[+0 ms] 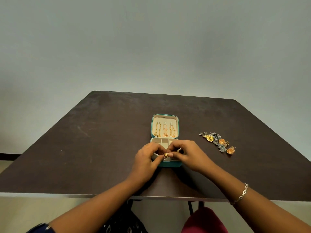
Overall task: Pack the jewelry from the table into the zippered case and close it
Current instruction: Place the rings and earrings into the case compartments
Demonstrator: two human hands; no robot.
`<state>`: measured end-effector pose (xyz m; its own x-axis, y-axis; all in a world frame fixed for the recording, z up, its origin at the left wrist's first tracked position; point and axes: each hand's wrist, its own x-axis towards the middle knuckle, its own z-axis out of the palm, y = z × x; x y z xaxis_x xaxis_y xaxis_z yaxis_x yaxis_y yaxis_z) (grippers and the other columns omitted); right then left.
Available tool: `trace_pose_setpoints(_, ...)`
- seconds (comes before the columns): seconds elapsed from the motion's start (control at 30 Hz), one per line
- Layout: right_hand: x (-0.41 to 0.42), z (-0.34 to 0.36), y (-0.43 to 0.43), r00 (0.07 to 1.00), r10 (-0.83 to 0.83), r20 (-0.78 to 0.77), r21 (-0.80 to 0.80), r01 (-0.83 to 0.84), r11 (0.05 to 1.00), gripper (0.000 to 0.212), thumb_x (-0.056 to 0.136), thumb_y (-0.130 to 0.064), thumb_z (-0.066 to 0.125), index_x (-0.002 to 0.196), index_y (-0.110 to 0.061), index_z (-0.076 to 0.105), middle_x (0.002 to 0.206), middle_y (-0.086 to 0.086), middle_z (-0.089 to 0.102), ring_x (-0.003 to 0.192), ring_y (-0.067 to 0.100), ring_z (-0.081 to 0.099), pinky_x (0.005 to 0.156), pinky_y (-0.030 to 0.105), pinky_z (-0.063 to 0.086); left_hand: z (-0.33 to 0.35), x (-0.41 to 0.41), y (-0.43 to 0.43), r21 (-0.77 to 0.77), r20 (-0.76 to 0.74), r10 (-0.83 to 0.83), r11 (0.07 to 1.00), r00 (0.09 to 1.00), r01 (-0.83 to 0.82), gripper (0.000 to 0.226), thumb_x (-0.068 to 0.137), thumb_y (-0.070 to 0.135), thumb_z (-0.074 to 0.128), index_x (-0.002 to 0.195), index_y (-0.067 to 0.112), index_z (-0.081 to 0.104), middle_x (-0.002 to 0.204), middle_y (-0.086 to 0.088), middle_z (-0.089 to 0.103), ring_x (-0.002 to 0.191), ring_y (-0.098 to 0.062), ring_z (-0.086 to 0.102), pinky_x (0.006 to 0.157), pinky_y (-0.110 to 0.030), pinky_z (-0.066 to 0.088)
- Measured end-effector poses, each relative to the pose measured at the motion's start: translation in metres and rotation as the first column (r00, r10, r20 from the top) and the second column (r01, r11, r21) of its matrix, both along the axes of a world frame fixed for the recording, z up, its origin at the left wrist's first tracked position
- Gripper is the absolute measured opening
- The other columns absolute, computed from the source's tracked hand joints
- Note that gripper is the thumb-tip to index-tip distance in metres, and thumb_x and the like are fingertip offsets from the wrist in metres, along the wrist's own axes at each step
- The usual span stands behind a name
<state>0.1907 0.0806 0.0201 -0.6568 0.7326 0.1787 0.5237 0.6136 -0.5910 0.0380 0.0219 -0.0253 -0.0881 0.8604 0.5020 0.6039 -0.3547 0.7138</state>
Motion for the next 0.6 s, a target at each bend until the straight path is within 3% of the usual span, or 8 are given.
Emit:
trace_pose_setpoints(0.17, 0.0009, -0.0044, -0.0017, 1.0, 0.003, -0.015, 0.02, -0.003, 1.0, 0.007, 0.084, -0.015, 0.063, 0.089, -0.015, 0.068, 0.087, -0.005, 0.065, 0.085, 0.013, 0.06, 0.076, 0.028, 0.048, -0.0007, 0.0002, 0.0008, -0.032, 0.043, 0.029, 0.999, 0.999, -0.028, 0.008, 0.077, 0.001, 0.067, 0.078, 0.009, 0.064, 0.081, 0.002, 0.064, 0.079, -0.008, 0.056, 0.066, -0.012, 0.041)
trace_pose_setpoints(0.33, 0.0005, -0.0066, -0.0069, 0.998, 0.036, -0.048, 0.157, -0.028, 0.987, 0.013, 0.078, -0.016, 0.07, 0.09, -0.014, 0.065, 0.087, -0.007, 0.063, 0.076, 0.001, 0.054, 0.067, 0.014, 0.043, -0.0021, -0.0003, 0.0016, -0.062, 0.078, 0.05, 0.997, 0.996, -0.045, 0.004, 0.077, 0.002, 0.066, 0.078, 0.006, 0.066, 0.079, -0.002, 0.065, 0.075, -0.013, 0.057, 0.064, -0.018, 0.042)
trace_pose_setpoints(0.5, -0.0005, -0.0086, -0.0089, 0.999, 0.019, -0.051, 0.233, -0.007, 0.972, 0.009, 0.078, -0.014, 0.069, 0.087, -0.013, 0.067, 0.084, -0.008, 0.061, 0.075, 0.004, 0.054, 0.066, 0.015, 0.044, 0.0007, 0.0006, -0.0001, -0.063, 0.082, 0.038, 0.997, 0.996, -0.033, 0.004, 0.078, 0.003, 0.066, 0.079, 0.007, 0.065, 0.08, -0.002, 0.064, 0.076, -0.011, 0.056, 0.064, -0.015, 0.042)
trace_pose_setpoints(0.6, 0.003, -0.0033, -0.0064, 0.999, -0.002, -0.051, 0.259, 0.015, 0.966, 0.009, 0.078, -0.012, 0.07, 0.087, -0.011, 0.068, 0.084, -0.006, 0.062, 0.076, 0.008, 0.056, 0.067, 0.02, 0.047, 0.0013, 0.0011, -0.0001, -0.067, 0.079, 0.012, 0.998, 0.997, -0.006, 0.011, 0.078, 0.009, 0.069, 0.086, 0.014, 0.064, 0.082, 0.001, 0.064, 0.079, -0.011, 0.059, 0.07, -0.021, 0.047)
